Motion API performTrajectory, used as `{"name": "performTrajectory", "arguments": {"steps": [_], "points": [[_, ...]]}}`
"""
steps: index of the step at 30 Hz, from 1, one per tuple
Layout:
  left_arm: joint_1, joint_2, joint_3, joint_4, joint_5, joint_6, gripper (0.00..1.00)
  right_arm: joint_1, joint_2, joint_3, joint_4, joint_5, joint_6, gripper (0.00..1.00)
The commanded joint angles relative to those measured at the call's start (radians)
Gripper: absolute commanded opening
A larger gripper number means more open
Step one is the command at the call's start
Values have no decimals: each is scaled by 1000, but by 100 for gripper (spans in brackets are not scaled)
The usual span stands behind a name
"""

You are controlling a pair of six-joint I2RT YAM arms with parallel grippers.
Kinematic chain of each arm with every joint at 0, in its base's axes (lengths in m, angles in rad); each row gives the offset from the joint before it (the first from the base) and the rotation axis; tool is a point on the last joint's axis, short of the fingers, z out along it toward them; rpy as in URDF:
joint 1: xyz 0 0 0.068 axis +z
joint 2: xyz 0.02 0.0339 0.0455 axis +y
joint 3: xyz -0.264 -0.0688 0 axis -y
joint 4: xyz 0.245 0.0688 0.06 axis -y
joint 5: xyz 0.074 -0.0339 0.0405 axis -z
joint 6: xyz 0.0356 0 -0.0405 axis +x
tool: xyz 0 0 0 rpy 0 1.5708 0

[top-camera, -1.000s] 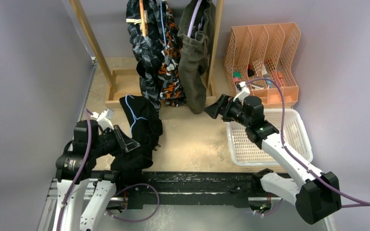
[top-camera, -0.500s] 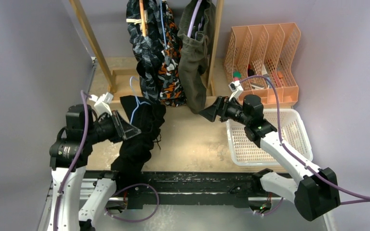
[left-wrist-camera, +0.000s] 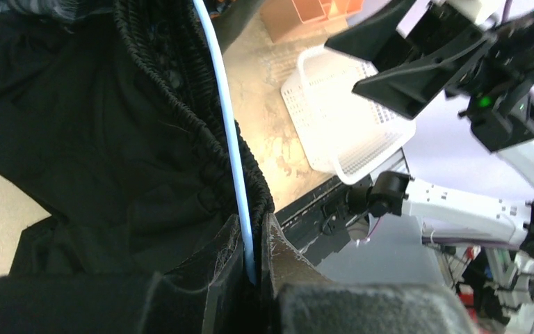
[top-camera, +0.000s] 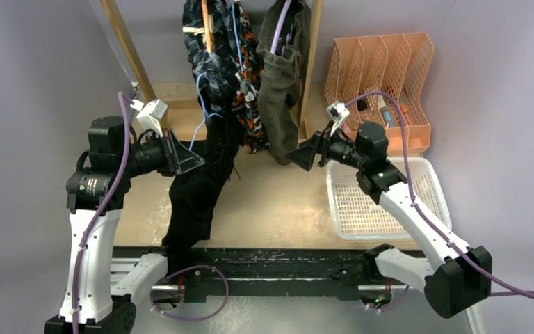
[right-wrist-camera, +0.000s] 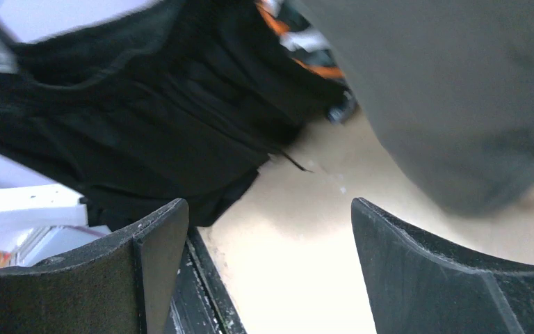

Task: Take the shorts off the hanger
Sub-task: Pick up the hanger from the clothes rod.

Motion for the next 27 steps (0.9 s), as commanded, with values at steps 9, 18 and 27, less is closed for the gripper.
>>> {"name": "performTrajectory", "arguments": {"steps": [9,18,27], "points": [[-34,-162,-112,47,161,158,0,222,164,429,-102,-86,-302,85],[-35,-224,-175,30,184,171,0,411,337,635,69,158,-234,85],[-35,-242,-172,67,224,151,0,474,468,716,151,177,-165,80]]}}
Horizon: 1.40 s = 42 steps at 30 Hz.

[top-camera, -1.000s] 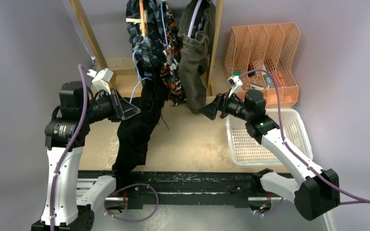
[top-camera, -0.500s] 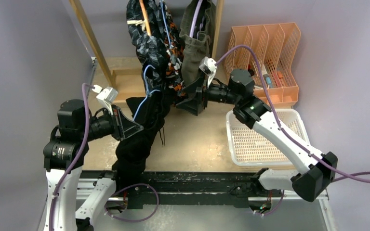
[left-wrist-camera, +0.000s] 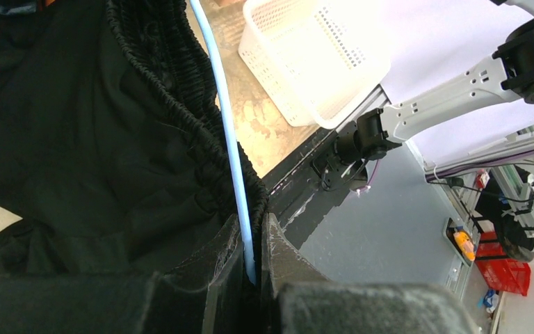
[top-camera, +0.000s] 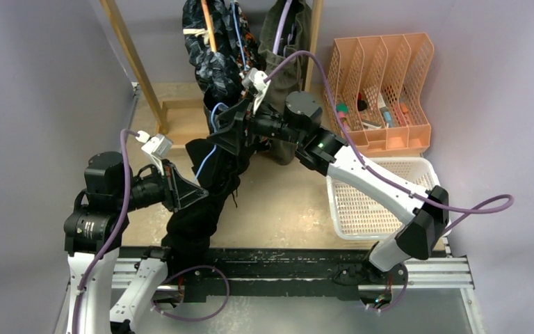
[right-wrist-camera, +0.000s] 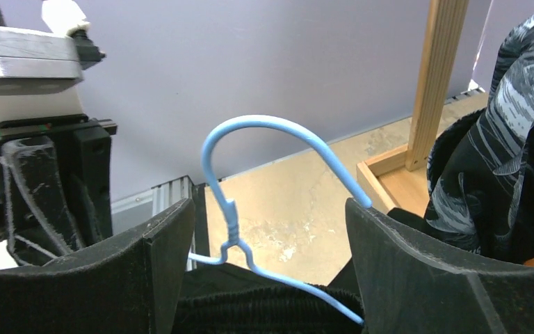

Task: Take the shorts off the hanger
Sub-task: Pick up the hanger from the clothes rod, then remove the shorts from the clothes rod.

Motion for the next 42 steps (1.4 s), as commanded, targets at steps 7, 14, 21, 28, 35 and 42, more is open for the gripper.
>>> {"name": "performTrajectory", "arguments": {"steps": [7,14,21,28,35,42], "points": [[-10,-5,29,95,60,15,0,30,16,9,111,-13,60,45],[-10,16,44,101,30,18,19,80,-79,-76,115,116,68,0],[-10,104,75,145,11,10,59,146,-227,-228,95,383,83,0],[-10,270,207,129,-81,68,71,168,-363,-263,25,718,70,0],[-10,317,258,331,-231,-82,75,170,-330,-224,-79,917,-17,0],[-10,305,261,288,-512,-111,69,141,-270,-208,-94,1027,-101,0]]}}
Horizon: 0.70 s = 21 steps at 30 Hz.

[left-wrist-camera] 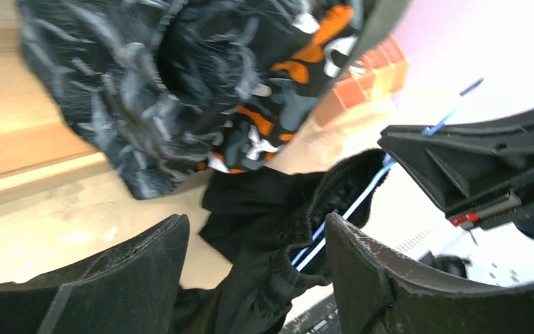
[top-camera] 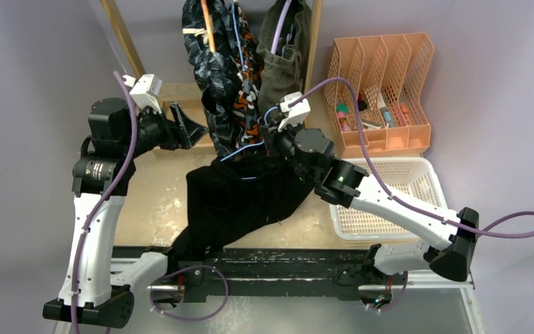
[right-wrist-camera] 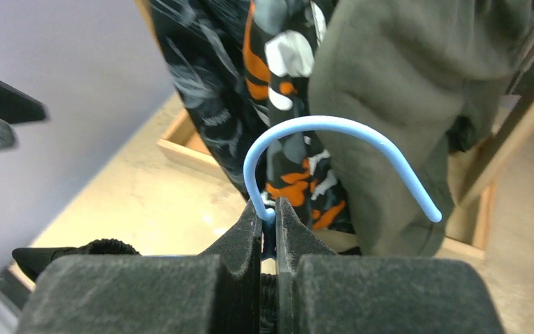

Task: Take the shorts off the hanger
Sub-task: Remove the shorts from the clothes rod.

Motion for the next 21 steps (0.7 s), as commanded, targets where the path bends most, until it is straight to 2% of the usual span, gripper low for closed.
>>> {"name": "performTrajectory", "arguments": {"steps": [1,3,5,7,9,11,14,16,21], "points": [[-3,-21,41,10,-209,-40,64,-34,-5,46,38,84,-57,0],[-3,-25,22,-10,-204,-66,54,-53,-4,41,45,66,-46,0],[-3,-41,-22,7,-274,-136,49,-66,-3,38,48,49,-39,0],[-5,-85,-135,115,-309,-244,51,-71,-4,20,75,43,-38,0],[-26,-115,-239,256,-247,-353,54,-84,6,16,75,41,-26,0],[-132,-89,-258,252,-328,-374,56,-95,19,21,62,40,-16,0],[-433,-3,-202,144,-637,-353,58,-102,28,15,53,48,-9,0],[-576,-8,-211,166,-789,-382,58,-107,25,4,56,49,-4,0],[-608,-14,-236,223,-831,-452,57,-109,16,-8,53,27,7,0]]}}
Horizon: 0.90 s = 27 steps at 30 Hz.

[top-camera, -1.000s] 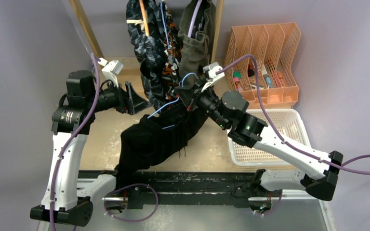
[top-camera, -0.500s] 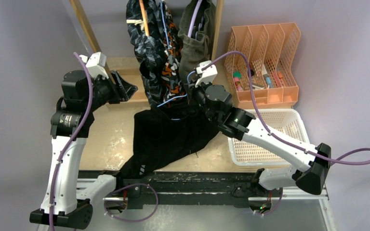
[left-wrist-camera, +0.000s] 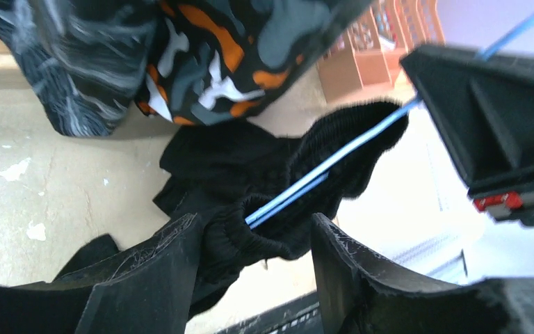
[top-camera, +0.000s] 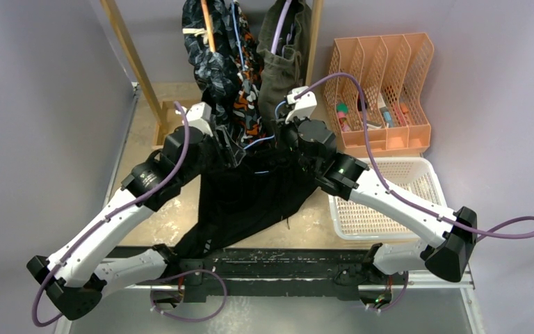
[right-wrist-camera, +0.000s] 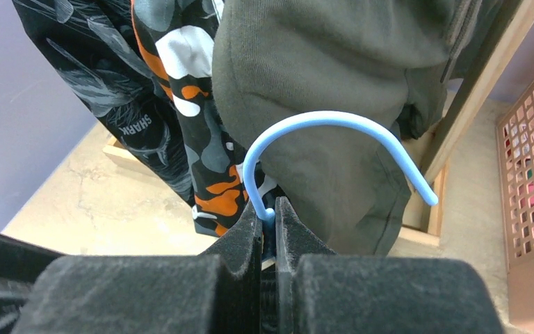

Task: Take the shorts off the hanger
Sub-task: Remove the shorts from the clothes rod.

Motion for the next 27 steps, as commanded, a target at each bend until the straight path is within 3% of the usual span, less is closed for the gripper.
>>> {"name": "performTrajectory", "arguments": {"steps": [1,6,13,18,21,27], "points": [[-30,-6,24,73,-183,-94,55,-5,-23,7,75,3,28,0],[-113,40,94,-46,-394,-108,52,-5,-22,2,64,13,37,0],[-224,182,253,-260,-536,-96,48,-5,-12,7,49,49,35,0],[-334,316,374,-458,-704,-133,36,-6,-14,5,49,63,33,0],[-352,338,398,-491,-734,-136,26,-5,-14,2,45,65,33,0],[-353,329,391,-542,-814,-184,30,-5,-39,-13,56,52,40,0]]}}
